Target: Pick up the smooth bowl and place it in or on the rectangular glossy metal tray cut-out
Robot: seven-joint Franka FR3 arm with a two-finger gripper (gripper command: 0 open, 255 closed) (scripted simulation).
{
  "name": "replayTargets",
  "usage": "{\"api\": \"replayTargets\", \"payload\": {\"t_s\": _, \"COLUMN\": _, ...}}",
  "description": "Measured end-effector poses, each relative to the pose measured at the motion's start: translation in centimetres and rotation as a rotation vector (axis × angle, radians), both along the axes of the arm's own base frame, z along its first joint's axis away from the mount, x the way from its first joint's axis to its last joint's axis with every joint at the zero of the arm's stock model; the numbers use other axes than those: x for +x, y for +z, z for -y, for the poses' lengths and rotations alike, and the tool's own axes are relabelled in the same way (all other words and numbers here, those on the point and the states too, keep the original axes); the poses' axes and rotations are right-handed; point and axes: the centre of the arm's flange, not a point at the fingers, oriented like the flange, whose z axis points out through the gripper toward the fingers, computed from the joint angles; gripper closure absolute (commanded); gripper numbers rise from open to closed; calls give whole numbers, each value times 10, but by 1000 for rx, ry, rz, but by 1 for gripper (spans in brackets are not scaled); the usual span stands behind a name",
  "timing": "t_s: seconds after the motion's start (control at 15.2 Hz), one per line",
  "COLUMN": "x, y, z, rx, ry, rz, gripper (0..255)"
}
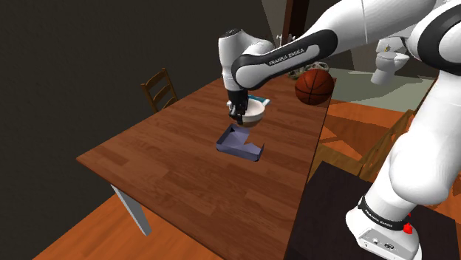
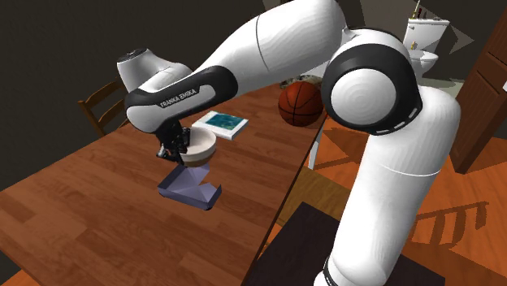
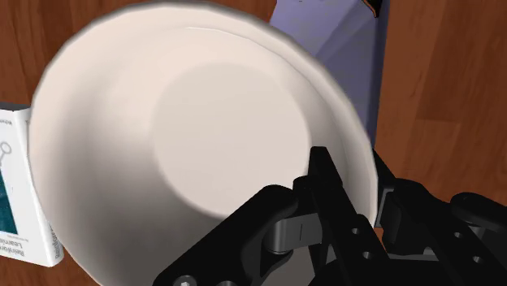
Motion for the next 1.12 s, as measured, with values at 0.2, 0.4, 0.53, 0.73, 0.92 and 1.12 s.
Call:
{"api": "replayTargets", "payload": {"t_s": 0.2, "x": 8, "y": -5, "z": -13, "rx": 0, "ry": -1, "rz": -1, "gripper": 255}}
{"api": "replayTargets", "payload": {"t_s": 0.4, "x": 9, "y": -19, "z": -15, "rx": 0, "ry": -1, "rz": -1, "gripper": 255}}
{"api": "replayTargets", "payload": {"t_s": 0.53, "x": 9, "y": -31, "z": -15, "rx": 0, "ry": -1, "rz": -1, "gripper": 255}}
{"api": "replayTargets", "payload": {"t_s": 0.73, "x": 9, "y": -46, "z": -15, "rx": 0, "ry": -1, "rz": -1, "gripper": 255}}
{"api": "replayTargets", "payload": {"t_s": 0.92, "x": 8, "y": -62, "z": -14, "rx": 0, "ry": -1, "rz": -1, "gripper": 255}}
{"api": "replayTargets", "payload": {"t_s": 1.12, "x": 8, "y": -77, "z": -14, "rx": 0, "ry": -1, "rz": -1, "gripper": 255}}
